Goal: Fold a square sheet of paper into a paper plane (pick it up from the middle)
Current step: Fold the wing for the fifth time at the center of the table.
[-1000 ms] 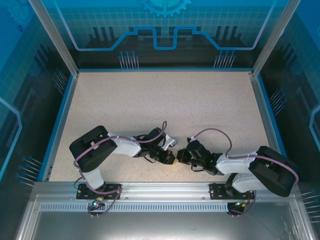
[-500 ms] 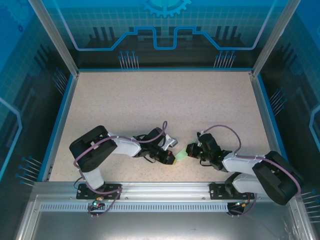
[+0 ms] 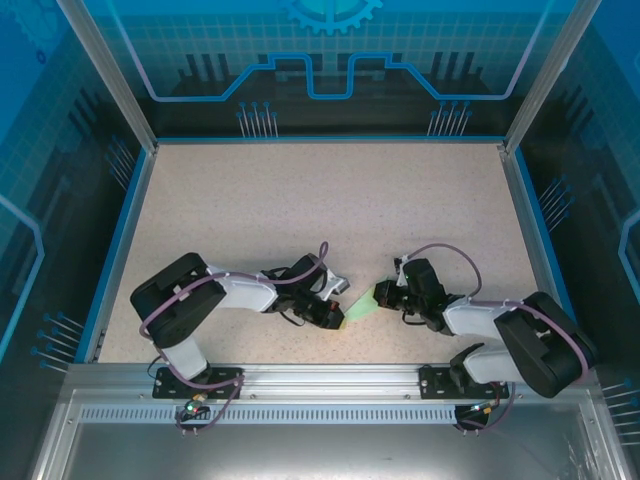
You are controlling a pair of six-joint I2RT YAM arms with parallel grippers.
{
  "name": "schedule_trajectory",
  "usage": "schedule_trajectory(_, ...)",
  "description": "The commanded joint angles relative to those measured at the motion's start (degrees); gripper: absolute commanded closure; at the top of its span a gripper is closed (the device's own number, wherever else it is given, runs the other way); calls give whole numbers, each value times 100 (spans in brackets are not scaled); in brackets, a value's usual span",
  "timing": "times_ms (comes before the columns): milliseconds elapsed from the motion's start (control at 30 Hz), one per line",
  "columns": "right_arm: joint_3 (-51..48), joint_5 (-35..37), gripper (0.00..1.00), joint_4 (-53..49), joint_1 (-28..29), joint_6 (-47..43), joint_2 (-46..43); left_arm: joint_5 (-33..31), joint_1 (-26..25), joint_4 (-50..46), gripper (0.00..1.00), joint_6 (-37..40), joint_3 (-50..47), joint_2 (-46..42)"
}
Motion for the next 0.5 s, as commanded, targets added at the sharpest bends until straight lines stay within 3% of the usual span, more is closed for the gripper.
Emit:
schedule_trajectory(0, -104, 377, 99, -571, -148, -242, 356, 78, 148, -966, 100, 162, -293, -122)
schedule_trajectory(300, 6, 379, 100, -739, -205, -384, 443, 20, 162, -1253, 100, 73, -507, -307)
schedule_trajectory(467, 73, 252, 100, -1009, -307, -499, 243, -399, 165, -1656, 100, 58, -584, -715)
